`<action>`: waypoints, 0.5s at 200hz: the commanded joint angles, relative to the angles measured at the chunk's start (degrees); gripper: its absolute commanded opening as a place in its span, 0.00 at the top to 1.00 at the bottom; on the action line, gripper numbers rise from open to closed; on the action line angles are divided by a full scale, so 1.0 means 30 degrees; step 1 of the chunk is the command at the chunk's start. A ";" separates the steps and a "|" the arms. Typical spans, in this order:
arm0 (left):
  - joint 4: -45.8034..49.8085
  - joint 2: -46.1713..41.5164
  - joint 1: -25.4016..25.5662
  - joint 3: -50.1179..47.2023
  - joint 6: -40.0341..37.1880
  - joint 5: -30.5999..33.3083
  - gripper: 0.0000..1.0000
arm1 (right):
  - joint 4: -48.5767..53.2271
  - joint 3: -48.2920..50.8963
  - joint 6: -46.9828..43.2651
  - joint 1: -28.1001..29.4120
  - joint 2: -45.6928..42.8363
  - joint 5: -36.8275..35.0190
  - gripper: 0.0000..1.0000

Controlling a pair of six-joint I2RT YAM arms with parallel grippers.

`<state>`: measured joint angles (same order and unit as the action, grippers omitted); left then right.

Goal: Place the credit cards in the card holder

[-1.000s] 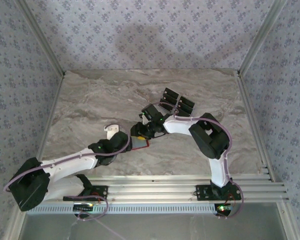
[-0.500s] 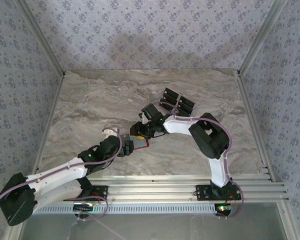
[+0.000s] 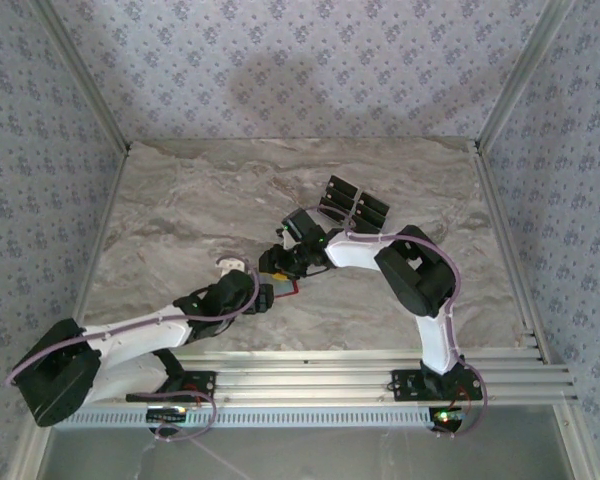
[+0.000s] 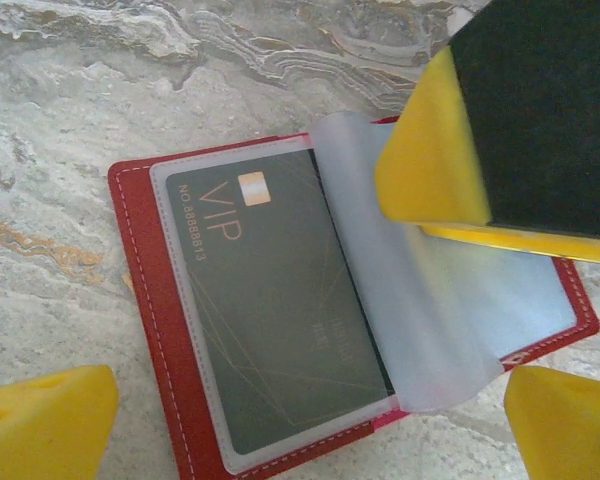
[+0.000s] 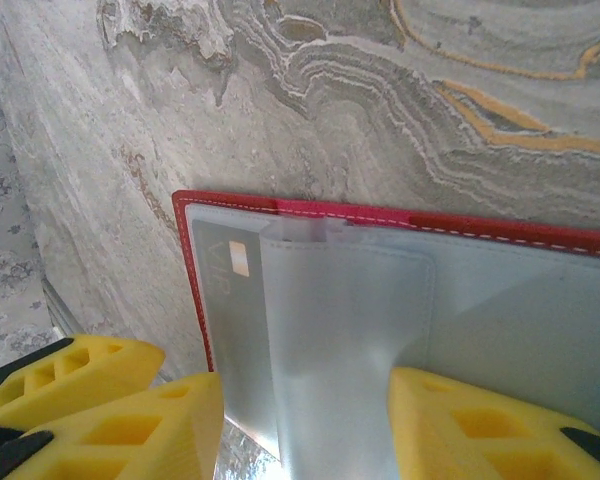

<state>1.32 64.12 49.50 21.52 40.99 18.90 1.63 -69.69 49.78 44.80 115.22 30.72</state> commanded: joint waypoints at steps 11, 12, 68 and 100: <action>-0.0227 0.0675 0.0025 0.0803 0.0041 0.1044 0.01 | 0.0130 -0.0471 0.0207 0.0185 0.0295 0.0306 0.51; -0.0231 0.0696 0.0025 0.0799 0.0044 0.1064 0.01 | 0.0116 -0.0471 0.0215 0.0185 0.0295 0.0292 0.51; 0.0470 0.2455 -0.0033 0.1293 0.0519 0.2106 0.01 | 0.0101 -0.0442 0.0206 0.0129 0.0237 0.0420 0.51; 0.0438 0.2856 -0.0033 0.1062 0.0975 0.2306 0.01 | 0.0105 -0.0157 0.0108 -0.0089 -0.0350 0.0282 0.51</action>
<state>1.67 72.14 49.50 23.97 42.26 23.66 1.48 -69.69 49.78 44.77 115.31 30.92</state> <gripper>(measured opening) 0.994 0.489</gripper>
